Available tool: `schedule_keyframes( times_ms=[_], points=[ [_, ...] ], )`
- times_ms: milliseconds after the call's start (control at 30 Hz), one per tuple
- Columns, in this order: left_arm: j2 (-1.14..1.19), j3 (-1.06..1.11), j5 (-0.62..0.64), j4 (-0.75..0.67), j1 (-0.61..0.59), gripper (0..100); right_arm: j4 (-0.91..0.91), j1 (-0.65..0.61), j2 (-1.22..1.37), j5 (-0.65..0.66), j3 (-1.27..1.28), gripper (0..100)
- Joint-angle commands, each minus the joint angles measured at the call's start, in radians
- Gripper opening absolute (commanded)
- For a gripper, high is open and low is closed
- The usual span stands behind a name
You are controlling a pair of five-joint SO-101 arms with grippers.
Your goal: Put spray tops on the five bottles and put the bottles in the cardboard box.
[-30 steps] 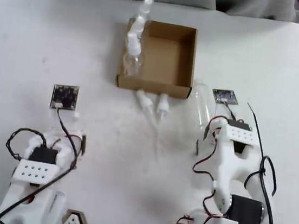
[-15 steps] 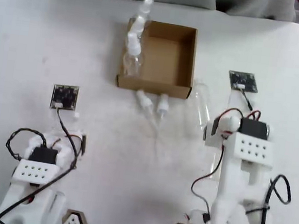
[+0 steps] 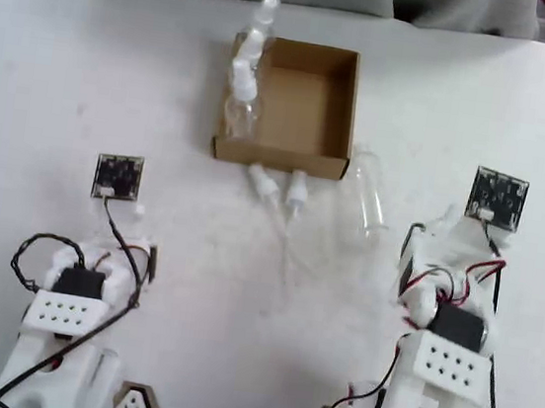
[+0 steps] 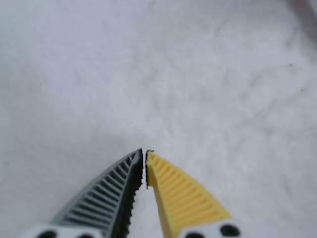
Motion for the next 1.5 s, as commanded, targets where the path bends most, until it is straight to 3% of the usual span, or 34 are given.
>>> schedule_keyframes(
  times_ms=[0, 367, 700, 1133, 1267, 1467],
  points=[
    [-0.036, -0.002, -0.008, -0.025, -0.005, 2, -0.153, 0.018, -0.105, -0.011, 0.063, 1.9],
    [-0.036, -0.002, -0.008, -0.025, -0.005, 2, -0.642, 0.012, -0.163, -0.011, 0.106, 1.9],
    [-0.036, -0.002, -0.008, -0.025, -0.005, 2, -1.101, -0.166, -0.163, -0.005, 0.387, 1.9],
    [-0.036, -0.002, -0.008, -0.023, -0.005, 2, -1.182, -0.231, -0.148, -0.005, 0.420, 1.8],
    [-0.036, -0.002, -0.008, -0.025, -0.005, 2, -1.211, -0.223, -0.022, -0.003, 0.370, 1.7],
    [-0.036, -0.002, -0.008, -0.028, -0.005, 3, -1.408, -0.197, 0.219, -0.003, 0.351, 1.6]
  ],
)
